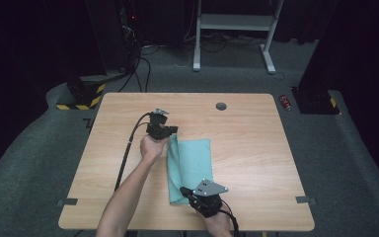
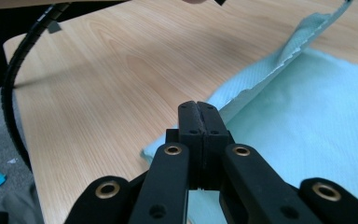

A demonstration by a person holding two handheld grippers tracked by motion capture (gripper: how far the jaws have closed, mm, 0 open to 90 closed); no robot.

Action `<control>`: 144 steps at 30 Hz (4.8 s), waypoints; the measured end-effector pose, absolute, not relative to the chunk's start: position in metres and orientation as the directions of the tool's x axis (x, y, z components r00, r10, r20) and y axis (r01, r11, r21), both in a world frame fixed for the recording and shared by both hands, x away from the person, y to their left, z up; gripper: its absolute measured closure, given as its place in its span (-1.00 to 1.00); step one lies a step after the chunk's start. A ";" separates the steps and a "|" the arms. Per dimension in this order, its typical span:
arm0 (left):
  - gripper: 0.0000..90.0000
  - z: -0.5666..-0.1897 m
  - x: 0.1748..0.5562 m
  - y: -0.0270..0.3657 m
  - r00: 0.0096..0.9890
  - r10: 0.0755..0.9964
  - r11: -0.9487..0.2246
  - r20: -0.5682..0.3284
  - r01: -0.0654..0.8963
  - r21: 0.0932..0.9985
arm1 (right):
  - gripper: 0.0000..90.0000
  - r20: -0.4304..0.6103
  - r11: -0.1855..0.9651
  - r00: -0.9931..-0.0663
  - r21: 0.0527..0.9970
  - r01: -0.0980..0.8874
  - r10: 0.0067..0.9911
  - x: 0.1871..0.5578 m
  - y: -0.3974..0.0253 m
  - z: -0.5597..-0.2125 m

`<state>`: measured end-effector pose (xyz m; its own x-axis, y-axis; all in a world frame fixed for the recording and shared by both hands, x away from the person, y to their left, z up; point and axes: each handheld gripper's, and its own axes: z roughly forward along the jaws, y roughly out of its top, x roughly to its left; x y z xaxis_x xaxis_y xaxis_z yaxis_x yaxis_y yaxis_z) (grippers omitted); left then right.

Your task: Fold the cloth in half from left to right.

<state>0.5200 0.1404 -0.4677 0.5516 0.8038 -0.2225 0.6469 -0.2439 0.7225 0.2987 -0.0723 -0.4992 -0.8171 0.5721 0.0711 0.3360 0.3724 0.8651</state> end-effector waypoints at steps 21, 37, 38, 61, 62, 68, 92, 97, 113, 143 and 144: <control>1.00 -0.477 0.528 0.086 0.610 0.765 -0.310 -0.204 0.628 0.714 | 1.00 0.043 0.392 -0.770 0.842 0.372 0.637 0.292 -0.102 -0.513; 1.00 -0.481 0.530 0.066 0.638 0.744 -0.334 -0.200 0.613 0.716 | 1.00 0.026 0.392 -0.740 0.835 0.386 0.672 0.287 -0.114 -0.519; 1.00 -0.481 0.530 0.065 0.637 0.745 -0.334 -0.200 0.614 0.715 | 1.00 0.024 0.392 -0.739 0.836 0.384 0.673 0.287 -0.115 -0.520; 1.00 -0.493 0.532 0.040 0.654 0.733 -0.357 -0.188 0.606 0.711 | 1.00 -0.011 0.416 -0.713 0.818 0.397 0.701 0.283 -0.126 -0.518; 1.00 -0.493 0.533 0.040 0.654 0.733 -0.360 -0.184 0.604 0.711 | 1.00 -0.012 0.416 -0.711 0.818 0.398 0.703 0.283 -0.127 -0.518; 1.00 -0.495 0.534 0.036 0.656 0.734 -0.369 -0.173 0.600 0.710 | 1.00 -0.011 0.414 -0.704 0.815 0.405 0.710 0.284 -0.132 -0.518; 0.39 -0.490 0.524 0.039 0.668 0.734 -0.389 -0.124 0.563 0.729 | 0.51 0.005 0.418 -0.677 0.784 0.460 0.736 0.293 -0.141 -0.519; 0.23 -0.479 0.506 0.058 0.657 0.748 -0.384 -0.095 0.545 0.746 | 0.49 0.015 0.393 -0.666 0.797 0.458 0.745 0.307 -0.153 -0.510; 0.17 -0.491 0.451 0.099 0.684 0.729 -0.453 -0.025 0.509 0.731 | 0.78 0.016 0.472 -0.729 0.753 0.460 0.684 0.350 -0.129 -0.512; -0.05 -0.491 0.412 0.128 0.670 0.742 -0.435 -0.040 0.526 0.731 | 0.55 0.001 0.492 -0.720 0.730 0.475 0.694 0.369 -0.123 -0.518; -0.05 -0.492 0.406 0.126 0.677 0.735 -0.442 -0.041 0.523 0.729 | 0.55 0.001 0.492 -0.720 0.730 0.475 0.694 0.369 -0.123 -0.518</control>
